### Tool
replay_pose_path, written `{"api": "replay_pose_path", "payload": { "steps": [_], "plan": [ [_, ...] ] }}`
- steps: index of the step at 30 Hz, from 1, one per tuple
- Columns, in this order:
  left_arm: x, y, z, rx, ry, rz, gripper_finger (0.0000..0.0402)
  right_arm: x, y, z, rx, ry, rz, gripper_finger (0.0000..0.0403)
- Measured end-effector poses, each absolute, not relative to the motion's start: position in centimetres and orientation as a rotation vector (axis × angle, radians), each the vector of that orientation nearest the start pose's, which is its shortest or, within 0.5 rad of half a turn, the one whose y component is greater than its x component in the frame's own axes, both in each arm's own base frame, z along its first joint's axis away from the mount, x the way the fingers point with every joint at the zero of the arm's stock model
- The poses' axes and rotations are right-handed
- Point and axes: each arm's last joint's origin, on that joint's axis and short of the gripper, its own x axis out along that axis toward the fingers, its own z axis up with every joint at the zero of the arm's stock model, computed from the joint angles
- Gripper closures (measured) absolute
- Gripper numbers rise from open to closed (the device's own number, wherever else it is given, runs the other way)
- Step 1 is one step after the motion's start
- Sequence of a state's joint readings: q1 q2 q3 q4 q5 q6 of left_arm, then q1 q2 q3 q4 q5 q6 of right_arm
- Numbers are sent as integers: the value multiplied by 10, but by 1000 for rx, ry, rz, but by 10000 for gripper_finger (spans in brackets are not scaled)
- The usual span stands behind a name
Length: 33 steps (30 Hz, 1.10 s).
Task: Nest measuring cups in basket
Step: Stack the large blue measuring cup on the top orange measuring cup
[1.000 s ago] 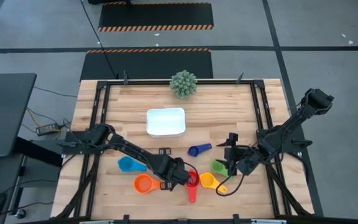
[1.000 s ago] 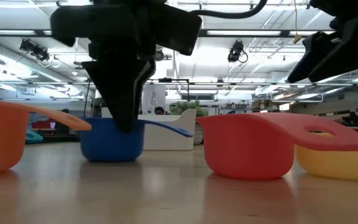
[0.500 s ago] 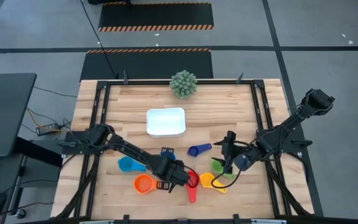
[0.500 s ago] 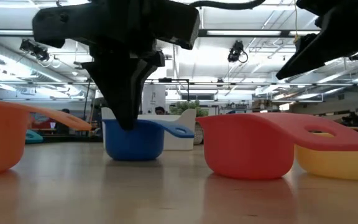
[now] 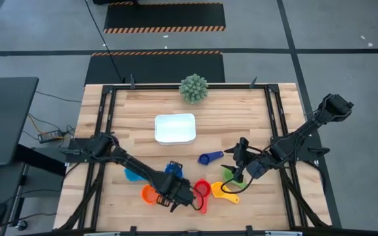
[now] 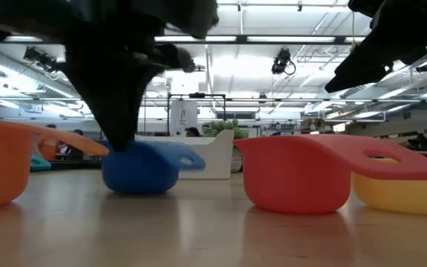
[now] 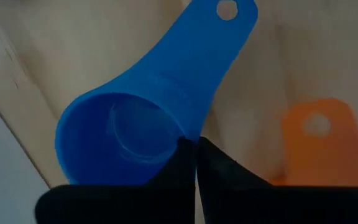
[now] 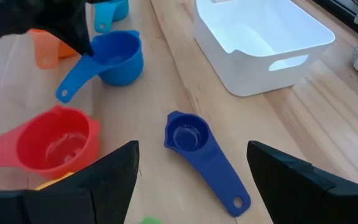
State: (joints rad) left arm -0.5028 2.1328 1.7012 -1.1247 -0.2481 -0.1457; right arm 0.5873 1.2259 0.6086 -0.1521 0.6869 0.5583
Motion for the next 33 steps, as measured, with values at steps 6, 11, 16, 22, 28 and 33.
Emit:
{"api": "replay_pose_path", "payload": {
  "steps": [6, 11, 16, 22, 28, 33],
  "plan": [
    [353, -196, 208, 455, 1382, -82, 401, 202, 112, 197, 79, 560, -256, 97],
    [349, -192, 224, 413, 1339, -57, 401, 202, 113, 197, 71, 560, -252, 97],
    [349, -192, 227, 399, 1332, -51, 401, 202, 113, 197, 59, 563, -246, 97],
    [344, -191, 233, 363, 1336, -25, 402, 202, 113, 197, 47, 566, -243, 97],
    [330, -193, 253, 298, 1309, 13, 401, 202, 113, 197, 41, 566, -241, 97],
    [322, -202, 259, 238, 1297, 31, 401, 202, 112, 197, 30, 566, -241, 97]
  ]
}}
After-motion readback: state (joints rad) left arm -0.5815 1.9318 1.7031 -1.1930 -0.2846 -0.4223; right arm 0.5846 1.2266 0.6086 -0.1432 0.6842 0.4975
